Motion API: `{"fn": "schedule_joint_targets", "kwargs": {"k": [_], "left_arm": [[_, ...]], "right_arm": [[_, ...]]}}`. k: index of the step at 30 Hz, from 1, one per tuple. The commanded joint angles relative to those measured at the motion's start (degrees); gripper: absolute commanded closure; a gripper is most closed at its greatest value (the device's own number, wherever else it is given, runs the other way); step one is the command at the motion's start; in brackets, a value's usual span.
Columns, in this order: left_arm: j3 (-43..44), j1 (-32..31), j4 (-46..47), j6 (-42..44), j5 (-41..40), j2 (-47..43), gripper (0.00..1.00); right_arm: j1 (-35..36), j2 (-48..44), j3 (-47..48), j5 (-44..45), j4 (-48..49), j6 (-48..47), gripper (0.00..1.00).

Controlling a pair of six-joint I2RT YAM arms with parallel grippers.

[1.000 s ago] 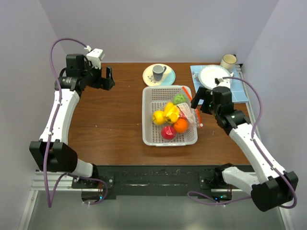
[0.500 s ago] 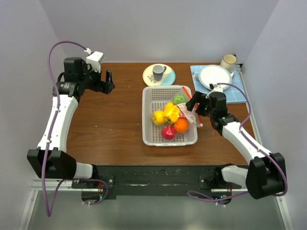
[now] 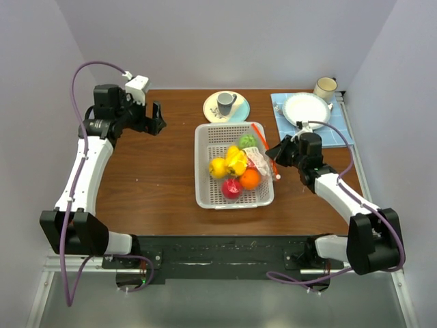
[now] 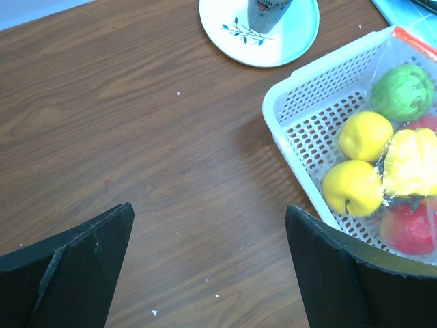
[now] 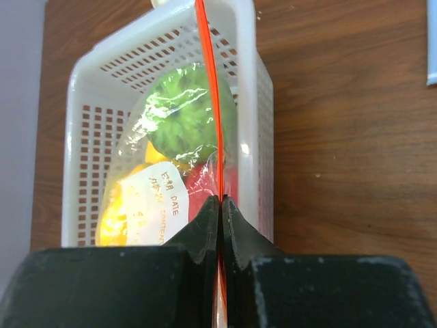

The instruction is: Open the zip-top bag and remove the fake food

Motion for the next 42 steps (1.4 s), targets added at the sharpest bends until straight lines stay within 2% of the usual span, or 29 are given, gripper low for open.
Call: {"fn": "schedule_joint_targets", "kwargs": {"k": [1, 6, 9, 12, 14, 15, 18, 19, 20, 21, 22, 23, 25, 26, 28, 29, 31, 33, 34, 35, 36, 37, 38, 42], "left_arm": [[-2.42, -1.4, 4.27, -0.56, 0.89, -0.36, 0.02], [-8.03, -5.79, 7.78, -0.56, -2.8, -0.36, 0.03], [-10.33, -8.6, 10.16, 0.06, -4.22, -0.36, 0.03], [-7.27, -8.96, 9.37, 0.85, -3.42, 0.25, 0.03], [-2.2, -8.35, 7.1, 1.55, -1.94, 0.51, 0.0], [-0.25, -7.39, 6.39, 1.47, 0.42, 0.52, 0.0], [9.41, 0.07, 2.17, 0.59, 13.5, 2.0, 0.0], [11.61, 5.49, 1.29, 0.07, 16.93, 3.14, 0.0], [14.51, 8.5, 0.94, -1.42, 24.97, 3.59, 0.0], [15.32, 11.75, 1.19, -2.3, 29.14, 4.11, 0.0], [16.11, 17.78, 1.54, -3.1, 32.66, 5.08, 0.0], [16.64, 20.72, 1.89, -4.32, 39.05, 5.7, 0.0], [17.44, 29.04, 2.51, -6.51, 45.59, 7.88, 0.0], [17.44, 31.62, 3.73, -8.62, 52.67, 8.77, 0.0], [17.44, 37.41, 5.14, -11.09, 59.21, 10.87, 0.0], [16.74, 38.75, 7.24, -13.45, 65.25, 11.41, 0.0], [14.81, 41.21, 11.1, -16.53, 70.29, 10.98, 0.0], [6.05, 42.01, 32.12, -32.47, 73.74, 6.26, 0.0], [1.4, 42.1, 63.72, -41.86, 73.74, 4.14, 0.0], [-8.13, 42.02, 83.7, -65.79, 73.75, 2.21, 0.0], [-11.45, 41.93, 102.95, -77.86, 73.83, 0.53, 0.0], [-13.31, 41.67, 131.08, -87.82, 74.01, 0.34, 0.0], [-14.89, 41.66, 137.71, -98.88, 74.01, 0.43, 0.0], [-16.92, 40.0, 138.21, -97.5, 74.01, 1.3, 0.0]], "right_arm": [[0.07, -2.92, 7.94, -3.57, -1.04, 0.6, 1.0], [0.07, -4.16, 14.79, -5.07, -2.9, 0.69, 1.0], [0.16, -2.67, 18.04, -9.98, -0.19, 2.88, 1.0], [2.61, 0.22, 24.17, -12.28, -0.95, 3.24, 1.0], [7.42, 2.16, 28.93, -10.97, -4.11, -1.14, 1.0], [9.37, 4.17, 34.27, -8.78, -7.96, -2.98, 1.0], [16.4, 7.61, 43.76, -6.75, -12.63, -8.0, 1.0], [17.99, 9.54, 45.9, -5.26, -13.44, -9.4, 1.0], [20.61, 10.69, 47.83, -4.81, -13.97, -9.94, 1.0], [21.94, 11.65, 51.07, -4.55, -14.23, -10.38, 1.0], [23.09, 12.62, 52.5, -4.28, -14.41, -10.65, 1.0], [25.1, 14.81, 53.99, -4.37, -14.76, -10.82, 1.0], [27.13, 17.54, 58.3, -4.28, -15.55, -11.7, 1.0], [29.14, 20.16, 59.79, -4.37, -15.99, -12.05, 1.0], [31.35, 23.6, 64.54, -4.37, -17.65, -13.71, 1.0], [33.62, 25.27, 66.29, -3.93, -18.62, -14.68, 1.0], [35.66, 31.16, 71.48, -3.32, -22.3, -17.49, 1.0], [37.6, 36.33, 74.73, -3.31, -24.25, -18.55, 1.0], [38.21, 37.75, 75.18, -3.23, -24.52, -19.08, 1.0], [38.39, 38.55, 75.01, -2.96, -24.08, -19.17, 1.0], [38.39, 39.86, 73.71, -2.79, -22.51, -19.26, 1.0], [38.48, 40.22, 72.91, -2.7, -21.54, -19.44, 1.0], [38.57, 40.58, 72.21, -2.44, -20.57, -19.61, 1.0], [38.74, 43.47, 72.89, -4.0, -18.72, -20.4, 1.0]]}}
